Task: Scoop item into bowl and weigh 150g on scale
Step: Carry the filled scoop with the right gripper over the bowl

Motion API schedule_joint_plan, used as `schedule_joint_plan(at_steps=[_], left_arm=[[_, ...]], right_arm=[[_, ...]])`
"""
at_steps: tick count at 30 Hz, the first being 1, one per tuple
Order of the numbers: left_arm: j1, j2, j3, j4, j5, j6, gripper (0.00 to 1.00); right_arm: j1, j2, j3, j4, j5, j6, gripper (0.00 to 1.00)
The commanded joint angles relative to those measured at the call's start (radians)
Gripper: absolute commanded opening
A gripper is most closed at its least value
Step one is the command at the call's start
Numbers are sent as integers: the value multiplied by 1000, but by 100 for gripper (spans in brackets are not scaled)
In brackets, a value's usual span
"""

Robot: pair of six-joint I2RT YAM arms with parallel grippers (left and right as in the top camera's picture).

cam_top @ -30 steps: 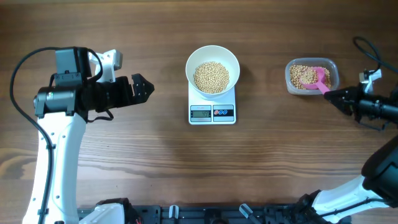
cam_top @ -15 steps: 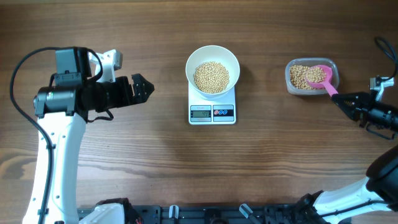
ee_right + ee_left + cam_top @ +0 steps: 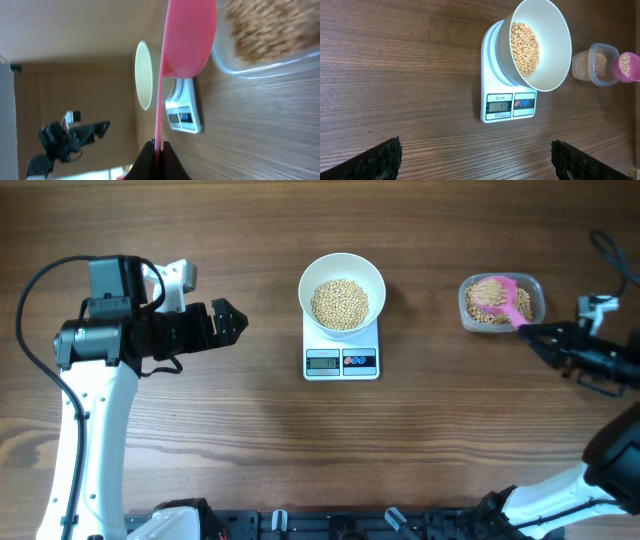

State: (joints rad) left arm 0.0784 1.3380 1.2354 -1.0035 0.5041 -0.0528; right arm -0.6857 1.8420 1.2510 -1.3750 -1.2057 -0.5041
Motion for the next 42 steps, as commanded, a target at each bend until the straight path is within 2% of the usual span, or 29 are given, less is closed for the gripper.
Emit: schedule_joint_plan(at_steps=[1, 6, 14, 16, 19, 22, 27, 32, 35, 42], left_arm=[[-3, -3, 19, 0, 19, 20, 100], [-3, -3, 19, 0, 19, 20, 100], [-3, -3, 19, 0, 19, 20, 100], [-3, -3, 19, 0, 19, 20, 100], [-3, -3, 19, 0, 19, 20, 100], [-3, -3, 19, 0, 19, 20, 100], [-3, -3, 19, 0, 19, 20, 100], [-3, -3, 19, 0, 19, 20, 100], [-3, -3, 19, 0, 19, 20, 100], [-3, -3, 19, 0, 19, 20, 100]], right_arm=[[106, 15, -6, -9, -63, -50, 4], [257, 7, 25, -14, -217, -43, 4], [430, 3, 71, -11, -282, -41, 4], [471, 3, 77, 17, -281, 6, 5], [532, 1, 81, 124, -269, 154, 5], [584, -21, 81, 290, -138, 400, 5], [631, -138, 81, 552, 82, 700, 5], [685, -233, 81, 688, 226, 761, 5], [736, -257, 81, 698, 364, 765, 4], [826, -256, 80, 709, 491, 742, 4]])
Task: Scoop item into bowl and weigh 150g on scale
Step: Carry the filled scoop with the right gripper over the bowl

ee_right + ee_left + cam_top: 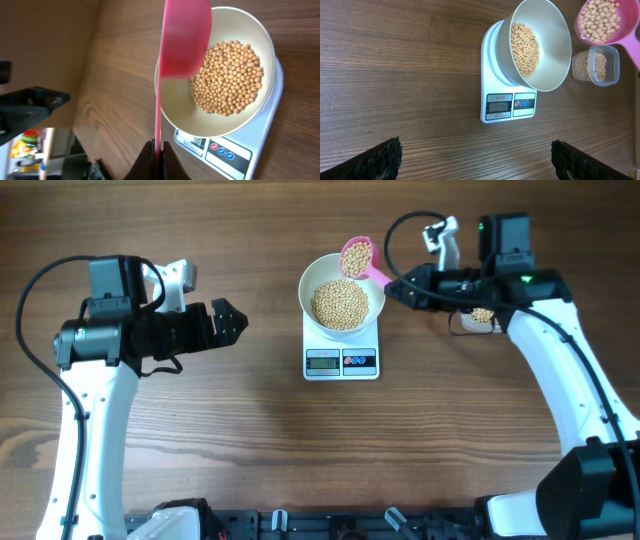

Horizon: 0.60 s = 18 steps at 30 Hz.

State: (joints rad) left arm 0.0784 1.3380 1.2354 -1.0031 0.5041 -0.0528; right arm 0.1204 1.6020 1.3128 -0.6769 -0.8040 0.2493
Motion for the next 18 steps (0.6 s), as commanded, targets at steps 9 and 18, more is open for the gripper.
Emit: schedule_joint_plan(at_steps=[9, 18], left_arm=[[-3, -3, 19, 0, 19, 20, 100], [-3, -3, 19, 0, 19, 20, 100]], right_arm=[[24, -16, 19, 10, 156, -48, 4], [27, -16, 19, 8, 157, -68, 5]])
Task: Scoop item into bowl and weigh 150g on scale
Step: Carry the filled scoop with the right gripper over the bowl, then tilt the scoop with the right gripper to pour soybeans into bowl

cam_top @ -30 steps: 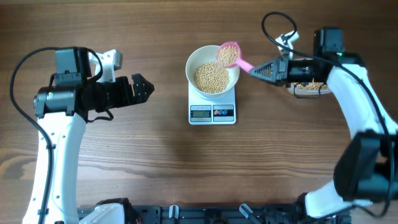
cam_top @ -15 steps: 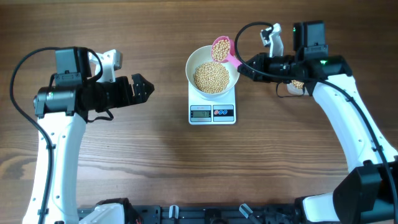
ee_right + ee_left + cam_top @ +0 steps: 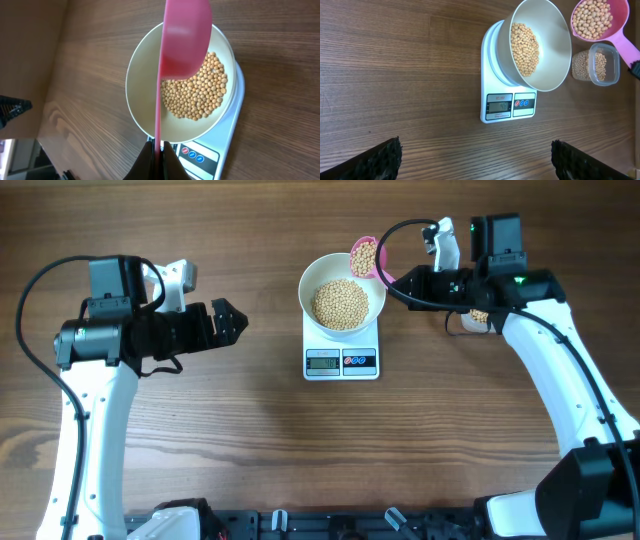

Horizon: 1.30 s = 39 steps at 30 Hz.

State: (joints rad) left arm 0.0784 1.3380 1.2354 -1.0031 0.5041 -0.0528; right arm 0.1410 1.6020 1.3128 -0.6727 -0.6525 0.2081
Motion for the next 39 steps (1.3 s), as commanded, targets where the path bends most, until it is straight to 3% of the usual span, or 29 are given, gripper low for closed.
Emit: schedule_joint_plan(at_steps=[1, 7, 12, 23, 32, 39], left_arm=[[-3, -3, 19, 0, 19, 20, 100], [-3, -3, 19, 0, 19, 20, 100], [-3, -3, 19, 0, 19, 20, 100], [-3, -3, 19, 0, 19, 20, 100], [-3, -3, 19, 0, 19, 20, 100], [-3, -3, 19, 0, 19, 20, 100]], right_arm=[[12, -16, 19, 7, 6, -39, 5], [101, -16, 19, 3, 190, -146, 5], [184, -16, 19, 11, 452, -210, 5], [279, -16, 19, 29, 591, -406, 5], [396, -16, 19, 35, 890, -543, 4], [468, -17, 19, 37, 925, -548, 4]])
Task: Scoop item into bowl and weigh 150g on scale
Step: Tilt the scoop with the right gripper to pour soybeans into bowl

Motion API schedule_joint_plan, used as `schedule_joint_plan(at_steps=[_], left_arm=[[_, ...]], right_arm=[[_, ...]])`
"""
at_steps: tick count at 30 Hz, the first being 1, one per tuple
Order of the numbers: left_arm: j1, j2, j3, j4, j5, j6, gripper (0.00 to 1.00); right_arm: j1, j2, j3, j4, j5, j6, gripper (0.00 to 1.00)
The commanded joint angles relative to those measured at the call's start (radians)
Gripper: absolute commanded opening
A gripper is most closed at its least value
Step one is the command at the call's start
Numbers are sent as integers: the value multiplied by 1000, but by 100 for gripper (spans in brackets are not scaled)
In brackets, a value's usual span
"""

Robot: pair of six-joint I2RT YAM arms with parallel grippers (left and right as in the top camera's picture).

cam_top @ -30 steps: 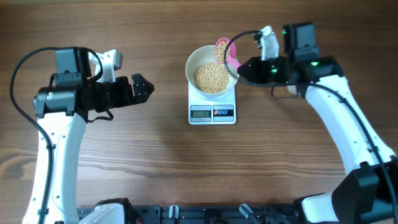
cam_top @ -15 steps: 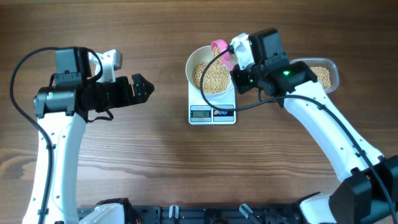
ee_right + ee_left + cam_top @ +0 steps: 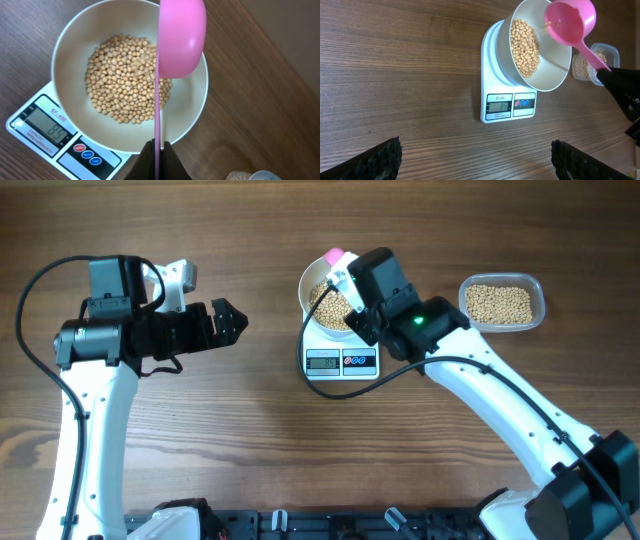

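A white bowl [image 3: 306,290] of soybeans [image 3: 125,85] stands on the white scale [image 3: 342,362], whose display [image 3: 43,131] reads 85. My right gripper [image 3: 158,146] is shut on the handle of a pink scoop [image 3: 181,37]. The scoop [image 3: 568,22] is tipped over the bowl [image 3: 555,75], nearly empty, with a few beans at its lip. In the overhead view the right wrist covers most of the bowl, and only the scoop's tip [image 3: 333,257] shows. My left gripper [image 3: 232,323] stands open, left of the scale [image 3: 510,106], holding nothing.
A clear tub of soybeans [image 3: 501,302] sits at the back right, right of the scale. The right arm [image 3: 500,405] stretches from the front right corner across to the bowl. Bare wooden tabletop [image 3: 250,440] lies in front of the scale.
The scoop was held level and full beside the bowl's far right rim. Now it is tipped over the bowl and almost empty, and the right wrist has moved left over the scale.
First the right gripper held the scoop in the tub of beans at the right. Then the full scoop was at the bowl's far rim, and a little later just right of it. Now it is tilted over the bowl, nearly empty. The left arm stayed still throughout.
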State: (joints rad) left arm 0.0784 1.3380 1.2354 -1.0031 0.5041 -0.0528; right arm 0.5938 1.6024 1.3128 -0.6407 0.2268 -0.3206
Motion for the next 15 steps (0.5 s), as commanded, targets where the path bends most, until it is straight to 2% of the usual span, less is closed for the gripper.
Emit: schedule_joint_plan(at_steps=[1, 6, 9, 10, 12, 14, 15], left_arm=[[-3, -3, 19, 0, 19, 20, 100], [-3, -3, 19, 0, 19, 20, 100], [-3, -3, 19, 0, 19, 20, 100], [-3, -3, 19, 0, 19, 20, 100], [-3, -3, 19, 0, 19, 20, 100], [-3, -3, 19, 0, 19, 20, 100], [-3, -3, 19, 0, 19, 20, 100]], right_arm=[[17, -19, 19, 1, 46, -16, 4], [8, -45, 19, -13, 26, 116, 4], [-8, -95, 19, -16, -50, 79, 4], [-9, -119, 19, -25, -40, -1, 4], [-9, -135, 19, -29, 12, -23, 4], [-14, -152, 19, -32, 57, 63, 4], [-33, -162, 19, -52, 18, 140, 4]])
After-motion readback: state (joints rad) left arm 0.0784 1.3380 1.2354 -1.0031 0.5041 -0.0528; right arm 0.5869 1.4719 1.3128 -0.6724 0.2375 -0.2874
